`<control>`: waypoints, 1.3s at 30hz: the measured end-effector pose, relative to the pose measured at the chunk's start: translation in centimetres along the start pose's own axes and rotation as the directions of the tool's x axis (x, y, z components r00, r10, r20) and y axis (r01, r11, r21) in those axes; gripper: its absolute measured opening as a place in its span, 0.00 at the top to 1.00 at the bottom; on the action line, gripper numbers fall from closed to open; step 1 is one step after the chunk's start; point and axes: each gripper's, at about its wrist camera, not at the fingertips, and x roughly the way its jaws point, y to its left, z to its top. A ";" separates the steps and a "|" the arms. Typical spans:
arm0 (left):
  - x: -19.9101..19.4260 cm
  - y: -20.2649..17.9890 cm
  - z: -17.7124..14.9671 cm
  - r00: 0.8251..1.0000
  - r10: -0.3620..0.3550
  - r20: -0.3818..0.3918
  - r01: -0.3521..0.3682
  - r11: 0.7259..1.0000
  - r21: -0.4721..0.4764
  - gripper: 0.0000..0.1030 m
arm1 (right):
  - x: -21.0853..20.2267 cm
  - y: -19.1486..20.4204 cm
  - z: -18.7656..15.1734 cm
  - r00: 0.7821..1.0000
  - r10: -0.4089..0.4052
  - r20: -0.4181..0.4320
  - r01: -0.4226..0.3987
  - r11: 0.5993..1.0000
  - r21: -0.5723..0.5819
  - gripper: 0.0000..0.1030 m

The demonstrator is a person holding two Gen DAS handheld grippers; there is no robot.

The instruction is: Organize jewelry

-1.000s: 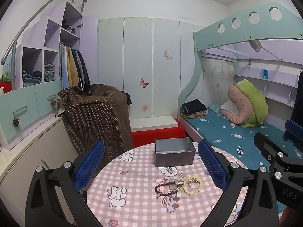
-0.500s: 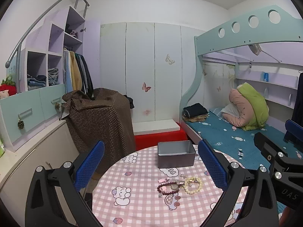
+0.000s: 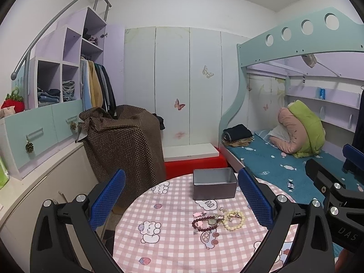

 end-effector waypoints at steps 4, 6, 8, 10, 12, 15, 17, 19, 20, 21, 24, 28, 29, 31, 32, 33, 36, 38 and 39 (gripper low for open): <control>0.6 0.1 0.2 1.000 -0.003 -0.004 0.003 1.000 0.001 0.07 | 0.2 -0.1 -0.1 1.000 -0.001 0.000 0.001 1.000 0.002 0.08; 0.9 0.1 0.2 1.000 -0.004 -0.002 0.004 1.000 0.003 0.07 | 0.4 -0.1 -0.1 1.000 -0.004 -0.001 0.004 1.000 0.004 0.08; 1.4 0.1 0.2 1.000 -0.007 -0.005 0.007 1.000 -0.003 0.07 | 0.9 -0.1 0.0 1.000 -0.005 -0.002 0.005 1.000 0.003 0.08; 1.9 0.0 0.1 1.000 -0.009 -0.008 0.009 1.000 -0.005 0.07 | 1.4 -0.2 0.1 1.000 -0.008 -0.006 0.008 1.000 0.003 0.08; 2.7 0.0 0.2 1.000 -0.008 -0.011 0.008 1.000 0.003 0.07 | 2.2 -0.2 0.2 1.000 -0.011 -0.012 0.011 1.000 0.003 0.08; 3.8 0.0 0.1 1.000 -0.006 -0.015 0.006 1.000 0.003 0.07 | 3.4 -0.2 0.1 1.000 -0.008 -0.021 0.008 1.000 0.007 0.08; 4.6 0.1 -0.1 1.000 -0.008 -0.026 0.008 1.000 -0.002 0.07 | 4.2 -0.1 0.0 1.000 -0.008 -0.027 0.008 1.000 0.005 0.08; 5.6 0.0 -0.2 0.999 -0.008 -0.039 0.008 1.000 -0.002 0.07 | 4.9 -0.1 -0.2 0.999 -0.006 -0.036 0.006 1.000 0.004 0.08; 6.1 -0.1 -0.3 0.999 -0.007 -0.049 0.007 1.000 -0.001 0.07 | 5.5 -0.2 -0.3 0.999 -0.005 -0.044 0.005 1.000 0.005 0.08; 6.6 -0.2 -0.5 0.998 -0.006 -0.060 0.006 1.000 0.000 0.07 | 6.0 -0.2 -0.4 0.999 -0.002 -0.052 0.002 1.000 0.006 0.08; 8.1 -0.4 -1.0 0.996 -0.007 -0.093 0.007 1.000 0.002 0.07 | 7.4 -0.3 -1.1 0.997 0.007 -0.075 -0.007 1.000 0.010 0.08; 10.2 -0.6 -1.9 0.989 -0.023 -0.143 0.025 1.000 0.008 0.07 | 9.5 -0.7 -2.0 0.993 0.016 -0.120 -0.015 1.000 0.009 0.08; 10.9 -0.6 -2.2 0.986 -0.032 -0.164 0.034 0.999 0.008 0.07 | 10.1 -0.9 -2.3 0.991 0.015 -0.134 -0.015 1.000 0.006 0.08; 12.5 -0.3 -3.0 0.977 -0.035 -0.209 0.037 0.999 0.003 0.07 | 11.2 -1.2 -3.0 0.987 0.007 -0.161 -0.007 1.000 0.001 0.08; 13.5 0.1 -3.5 0.971 -0.029 -0.236 0.028 1.000 -0.004 0.07 | 11.9 -1.6 -3.4 0.984 0.001 -0.179 -0.001 1.000 0.002 0.08; 14.1 0.3 -3.8 0.967 -0.025 -0.253 0.023 1.000 -0.010 0.07 | 12.5 -1.9 -3.7 0.981 -0.004 -0.196 0.005 1.000 0.002 0.08; 17.1 1.6 -5.8 0.938 -0.029 -0.347 0.018 0.999 -0.036 0.07 | 14.5 -2.9 -5.1 0.966 -0.018 -0.257 0.020 1.000 0.004 0.08; 18.7 2.2 -7.2 0.916 -0.027 -0.401 0.014 0.999 -0.035 0.07 | 15.9 -3.4 -6.1 0.953 -0.019 -0.301 0.022 1.000 0.004 0.08; 19.5 2.3 -8.0 0.900 -0.026 -0.435 0.015 0.999 -0.029 0.07 | 16.6 -3.6 -6.6 0.947 -0.015 -0.322 0.018 1.000 0.005 0.08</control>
